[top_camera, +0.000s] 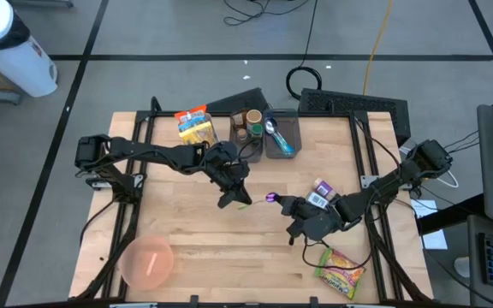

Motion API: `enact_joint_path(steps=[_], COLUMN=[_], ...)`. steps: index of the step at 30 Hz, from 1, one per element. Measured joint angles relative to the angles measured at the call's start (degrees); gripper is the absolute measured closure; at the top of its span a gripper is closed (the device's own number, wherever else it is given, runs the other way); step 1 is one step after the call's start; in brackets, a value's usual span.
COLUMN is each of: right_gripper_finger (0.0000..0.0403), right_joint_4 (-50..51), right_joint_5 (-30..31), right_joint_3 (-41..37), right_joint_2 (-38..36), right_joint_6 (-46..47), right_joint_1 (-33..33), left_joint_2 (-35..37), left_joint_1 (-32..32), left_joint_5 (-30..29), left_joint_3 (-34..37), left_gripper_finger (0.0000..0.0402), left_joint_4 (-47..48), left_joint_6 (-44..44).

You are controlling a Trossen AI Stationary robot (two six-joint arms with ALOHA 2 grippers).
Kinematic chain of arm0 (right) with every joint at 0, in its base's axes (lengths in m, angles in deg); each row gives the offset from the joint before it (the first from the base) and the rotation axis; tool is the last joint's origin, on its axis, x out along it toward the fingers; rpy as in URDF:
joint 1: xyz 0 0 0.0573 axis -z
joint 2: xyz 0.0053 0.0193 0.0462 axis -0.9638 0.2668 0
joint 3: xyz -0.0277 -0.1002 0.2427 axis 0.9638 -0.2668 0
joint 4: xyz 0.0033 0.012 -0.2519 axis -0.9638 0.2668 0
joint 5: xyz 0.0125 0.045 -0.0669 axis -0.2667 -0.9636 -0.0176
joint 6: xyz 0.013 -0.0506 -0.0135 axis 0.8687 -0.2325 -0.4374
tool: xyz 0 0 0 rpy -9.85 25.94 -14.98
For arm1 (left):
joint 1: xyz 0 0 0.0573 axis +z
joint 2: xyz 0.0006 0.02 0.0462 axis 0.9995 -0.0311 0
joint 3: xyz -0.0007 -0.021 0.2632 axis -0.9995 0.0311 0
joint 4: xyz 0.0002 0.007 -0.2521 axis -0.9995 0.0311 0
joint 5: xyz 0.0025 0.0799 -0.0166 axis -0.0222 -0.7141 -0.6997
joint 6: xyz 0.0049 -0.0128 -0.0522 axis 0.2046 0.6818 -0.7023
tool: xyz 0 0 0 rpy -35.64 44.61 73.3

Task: Pick & Place Food Item
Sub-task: Put the purple spoon into the right black bin

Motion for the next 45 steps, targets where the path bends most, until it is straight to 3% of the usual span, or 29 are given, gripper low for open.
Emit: enact_joint_path(steps=[8,18,22,26,32,37,45], right_gripper_finger=[0.0403,0.0403,0.0403,0.0403,0.0402,0.038,0.0303], right_joint_4=[-0.02,-1.44,-3.3,-3.4,-3.45,-4.78,-14.73], right_joint_5=[0.1,0.36,0.34,0.32,0.26,0.36,0.29], right_joint_3=[0.0,0.0,0.0,0.0,0.0,0.01,0.02], right_joint_2=[0.0,0.0,0.0,0.0,0.0,0.0,0.0], right_joint_6=[-0.13,-1.65,-3.82,-4.42,-3.38,-0.71,1.73], right_joint_1=[0.0,0.02,0.02,0.02,-0.02,-0.03,-0.02], left_joint_2=[0.0,0.0,0.0,0.0,0.0,0.0,0.0], left_joint_1=[0.0,0.0,-0.01,-0.3,-0.6,-0.59,-0.63], left_joint_5=[-0.14,-0.25,-0.17,-0.17,-0.42,-0.68,-0.31], left_joint_3=[0.0,0.0,0.0,0.0,0.0,0.01,0.02], left_gripper_finger=[0.0368,0.0286,0.027,0.0294,0.0386,0.0387,0.0398], left_joint_4=[0.04,0.07,0.04,0.02,0.43,0.9,1.43], left_joint_6=[-1.97,-2.11,-1.47,0.39,1.87,4.48,7.02])
